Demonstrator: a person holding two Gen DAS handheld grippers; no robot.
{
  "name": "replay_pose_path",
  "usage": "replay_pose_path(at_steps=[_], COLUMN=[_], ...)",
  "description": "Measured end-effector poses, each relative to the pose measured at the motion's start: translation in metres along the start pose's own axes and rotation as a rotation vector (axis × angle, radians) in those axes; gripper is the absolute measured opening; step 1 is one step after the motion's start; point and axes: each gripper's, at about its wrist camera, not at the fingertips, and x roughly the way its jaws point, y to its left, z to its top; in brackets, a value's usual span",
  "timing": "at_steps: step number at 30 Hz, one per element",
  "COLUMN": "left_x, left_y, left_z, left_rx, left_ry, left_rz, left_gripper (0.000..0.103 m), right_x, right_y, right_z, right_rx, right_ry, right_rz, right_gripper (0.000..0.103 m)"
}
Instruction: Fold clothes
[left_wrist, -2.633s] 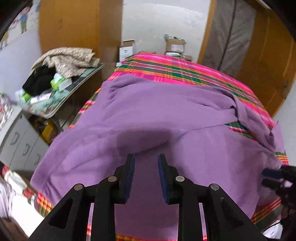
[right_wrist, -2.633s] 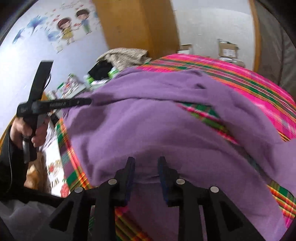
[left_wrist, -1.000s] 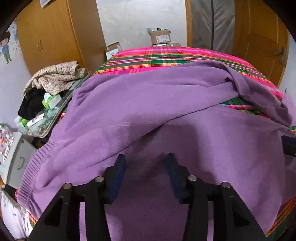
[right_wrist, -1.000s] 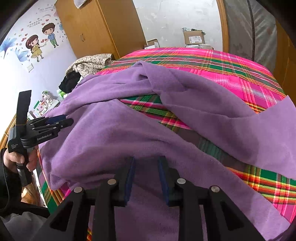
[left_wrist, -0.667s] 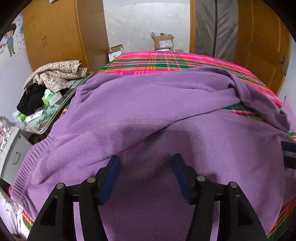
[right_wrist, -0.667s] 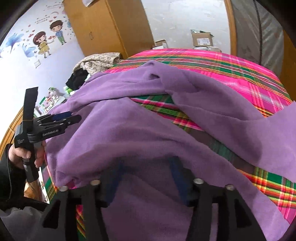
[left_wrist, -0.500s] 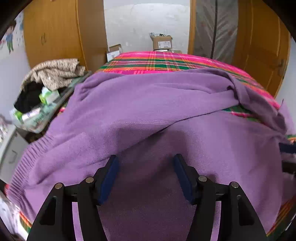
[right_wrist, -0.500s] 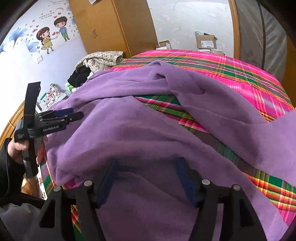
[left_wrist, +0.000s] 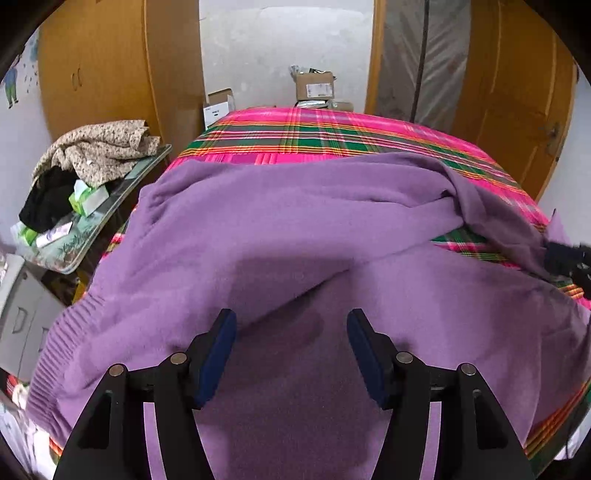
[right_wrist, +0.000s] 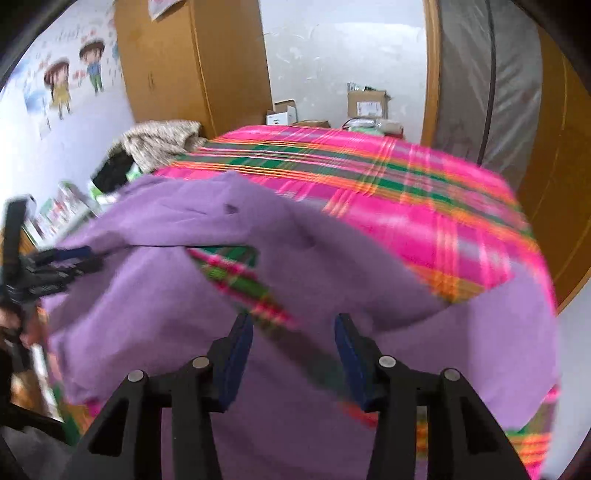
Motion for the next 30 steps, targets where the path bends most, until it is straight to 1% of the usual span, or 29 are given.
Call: replay_pose_path(at_steps=[1, 4, 8, 9, 10, 11, 12, 14, 16, 20, 23, 25, 26, 27, 29, 30], left_x=[0.000, -0.002, 0.000, 0.001, 0.001, 0.002, 0.003, 0.005, 0.006, 0.005, 0.005, 0.004, 0.004, 0.004, 0.005, 0.005], left_y=[-0.002, -0.012, -0.021, -0.023, -0.024, -0.025, -0.026, -0.027, -0.027, -0.028, -0.029, -0.029, -0.028, -0.027, -0.024, -0.023], left_z=[0.000, 0.001, 0.001, 0.001, 0.002, 0.002, 0.003, 0.005, 0.007, 0.015, 0.022, 0.026, 0.027, 0.027, 0.028, 0.029], left_rx=[0.004, 0.026, 0.044, 0.045, 0.046, 0.046, 0.047, 0.048, 0.049, 0.050, 0.044, 0.040, 0.036, 0.032, 0.023, 0.019], left_ry=[0.001, 0.000, 0.007, 0.008, 0.010, 0.011, 0.013, 0.015, 0.014, 0.002, -0.009, -0.016, -0.017, -0.018, -0.018, -0.018], left_rz=[-0.008, -0.038, -0.066, -0.068, -0.071, -0.072, -0.073, -0.075, -0.077, -0.081, -0.081, -0.078, -0.075, -0.072, -0.065, -0.062], left_gripper=[0.064, 0.064, 0.064, 0.064, 0.064, 0.064, 0.064, 0.064, 0.064, 0.064, 0.064, 0.064, 0.064, 0.064, 0.064, 0.064], right_x=[0.004, 0.019, 0.040, 0.045, 0.045, 0.045, 0.043, 0.040, 0.033, 0.014, 0.004, 0.007, 0.011, 0.014, 0.013, 0.011], right_y=[-0.002, -0.004, -0.008, -0.010, -0.011, -0.012, -0.014, -0.020, -0.026, -0.055, -0.090, -0.115, -0.122, -0.128, -0.135, -0.139], right_z=[0.003, 0.008, 0.007, 0.007, 0.006, 0.006, 0.008, 0.012, 0.021, 0.052, 0.084, 0.103, 0.108, 0.112, 0.115, 0.112], right_rx=[-0.044, -0.141, -0.188, -0.193, -0.190, -0.187, -0.180, -0.152, -0.140, -0.069, 0.036, 0.106, 0.124, 0.140, 0.162, 0.178], right_ry=[0.004, 0.047, 0.117, 0.133, 0.131, 0.127, 0.119, 0.103, 0.066, -0.045, -0.134, -0.140, -0.127, -0.118, -0.132, -0.142], right_rz=[-0.023, -0.044, -0.009, 0.001, 0.012, 0.020, 0.023, 0.042, 0.016, -0.072, -0.138, -0.154, -0.162, -0.169, -0.177, -0.159], right_gripper=[0.048, 0.048, 0.048, 0.047, 0.044, 0.028, 0.004, 0.005, 0.005, 0.005, 0.005, 0.005, 0.007, 0.011, 0.012, 0.017])
